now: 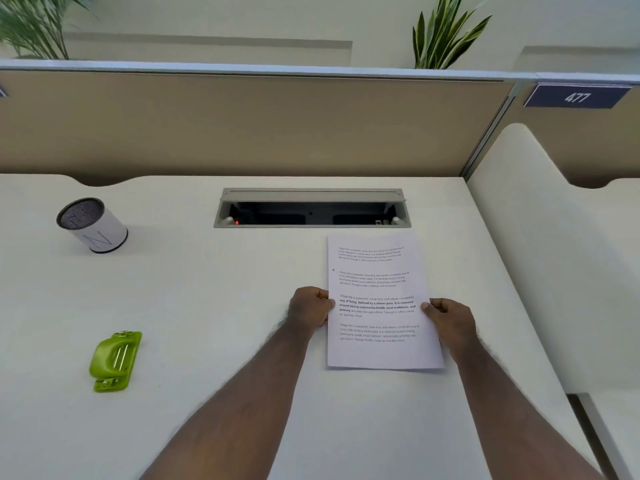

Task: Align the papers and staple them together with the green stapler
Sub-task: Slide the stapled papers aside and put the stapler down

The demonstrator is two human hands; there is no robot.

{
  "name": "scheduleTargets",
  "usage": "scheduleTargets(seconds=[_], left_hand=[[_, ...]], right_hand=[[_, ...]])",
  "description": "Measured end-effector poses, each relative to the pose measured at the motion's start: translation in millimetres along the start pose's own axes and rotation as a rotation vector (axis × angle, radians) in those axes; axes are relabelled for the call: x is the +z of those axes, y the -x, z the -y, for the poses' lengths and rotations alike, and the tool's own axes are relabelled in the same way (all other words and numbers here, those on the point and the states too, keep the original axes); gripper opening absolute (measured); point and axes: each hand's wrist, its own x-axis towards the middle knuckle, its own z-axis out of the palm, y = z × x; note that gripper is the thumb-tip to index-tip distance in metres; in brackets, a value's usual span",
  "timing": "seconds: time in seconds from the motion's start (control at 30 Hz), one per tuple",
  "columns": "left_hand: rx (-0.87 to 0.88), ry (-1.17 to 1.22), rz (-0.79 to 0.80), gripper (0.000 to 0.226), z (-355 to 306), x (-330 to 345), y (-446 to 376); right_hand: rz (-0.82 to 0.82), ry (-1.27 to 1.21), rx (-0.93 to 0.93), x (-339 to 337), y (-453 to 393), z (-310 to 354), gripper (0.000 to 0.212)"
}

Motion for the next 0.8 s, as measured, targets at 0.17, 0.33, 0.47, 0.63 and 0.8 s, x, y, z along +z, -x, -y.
scheduleTargets(seconds=[0.17,0.33,0.47,0.63,0.8], left_hand=[[0.035,-0.143,-0.04,0.012,4,1,-9],[0.115,-0.371,-0.143,0.03,2,-6,-5],[0.194,-0.366,-0.186,0.028,6,-26,5],[0.313,-0.376,-0.215,0.029,34,-70,24],[0.346,-0.409,-0.253,0.026,73,-129,43]], right_hand=[[0.01,0.051,0.004,1,-4,-7,0.007],[-0.119,0.18,-0.028,-5,3,-1,0.036],[-0.176,0.173,-0.116,-4,17,8,0.028],[-0.13,0.193,-0.22,34,52,25,0.02],[-0.04,0.211,-0.341,99,101,42,0.019]])
